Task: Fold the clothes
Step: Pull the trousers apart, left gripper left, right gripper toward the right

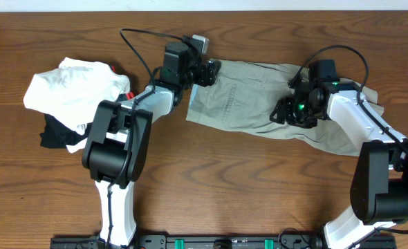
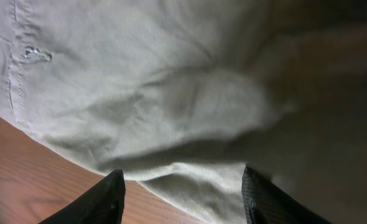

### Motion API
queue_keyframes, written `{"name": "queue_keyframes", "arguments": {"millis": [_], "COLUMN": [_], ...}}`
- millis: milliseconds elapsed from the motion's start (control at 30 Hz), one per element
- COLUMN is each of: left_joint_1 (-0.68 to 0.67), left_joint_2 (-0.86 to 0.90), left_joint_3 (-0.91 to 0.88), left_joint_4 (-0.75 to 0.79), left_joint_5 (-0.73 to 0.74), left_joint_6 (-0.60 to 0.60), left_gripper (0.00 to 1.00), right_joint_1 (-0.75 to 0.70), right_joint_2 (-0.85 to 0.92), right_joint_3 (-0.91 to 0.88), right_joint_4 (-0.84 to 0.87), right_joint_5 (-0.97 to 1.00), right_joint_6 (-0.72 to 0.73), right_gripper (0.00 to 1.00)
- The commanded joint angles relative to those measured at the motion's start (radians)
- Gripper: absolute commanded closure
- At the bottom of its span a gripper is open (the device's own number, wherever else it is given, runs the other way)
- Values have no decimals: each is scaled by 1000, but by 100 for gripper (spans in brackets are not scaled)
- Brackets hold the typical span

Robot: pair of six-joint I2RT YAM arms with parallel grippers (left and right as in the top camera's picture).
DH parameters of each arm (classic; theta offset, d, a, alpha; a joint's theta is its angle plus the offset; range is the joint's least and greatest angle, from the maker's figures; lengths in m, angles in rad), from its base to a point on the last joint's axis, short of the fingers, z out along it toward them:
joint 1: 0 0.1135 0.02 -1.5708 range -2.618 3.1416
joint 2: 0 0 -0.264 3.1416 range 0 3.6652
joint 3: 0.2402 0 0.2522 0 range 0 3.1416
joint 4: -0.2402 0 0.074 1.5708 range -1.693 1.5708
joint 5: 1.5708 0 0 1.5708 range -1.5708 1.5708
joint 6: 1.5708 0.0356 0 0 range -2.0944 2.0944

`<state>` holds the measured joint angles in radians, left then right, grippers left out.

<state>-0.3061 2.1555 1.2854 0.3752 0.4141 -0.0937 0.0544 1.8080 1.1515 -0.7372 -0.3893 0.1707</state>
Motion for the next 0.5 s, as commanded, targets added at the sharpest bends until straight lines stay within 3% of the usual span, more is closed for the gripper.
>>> {"name": "queue_keyframes", "arguments": {"millis": [0,100,200,333,367,467], "left_joint_1": [-19,-29,-35,-36,-35,-31], "left_joint_2": [24,26,26,25,22,-5], "left_joint_3": [13,13,13,13,13,13], "left_joint_4": [5,18,29,24,23,-8], "left_joint_5": [-8,-16,-15,-15,-14,-15], "left_joint_6": [6,6,5,-16,-27,-31], "left_gripper": [30,37,51,81,93,94], "right_joint_1": [-10,-10,-10,-11,-13,-30], "right_joint_2": [-5,-5,-5,-5,-5,-13], "right_joint_3": [1,1,1,1,1,1], "right_joint_4": [-8,-16,-23,-27,-27,-27], "right_joint_5": [0,0,0,0,0,0], "right_joint_6": [-15,-15,-15,-16,-16,-32], "right_gripper": [43,44,45,45,45,47]}}
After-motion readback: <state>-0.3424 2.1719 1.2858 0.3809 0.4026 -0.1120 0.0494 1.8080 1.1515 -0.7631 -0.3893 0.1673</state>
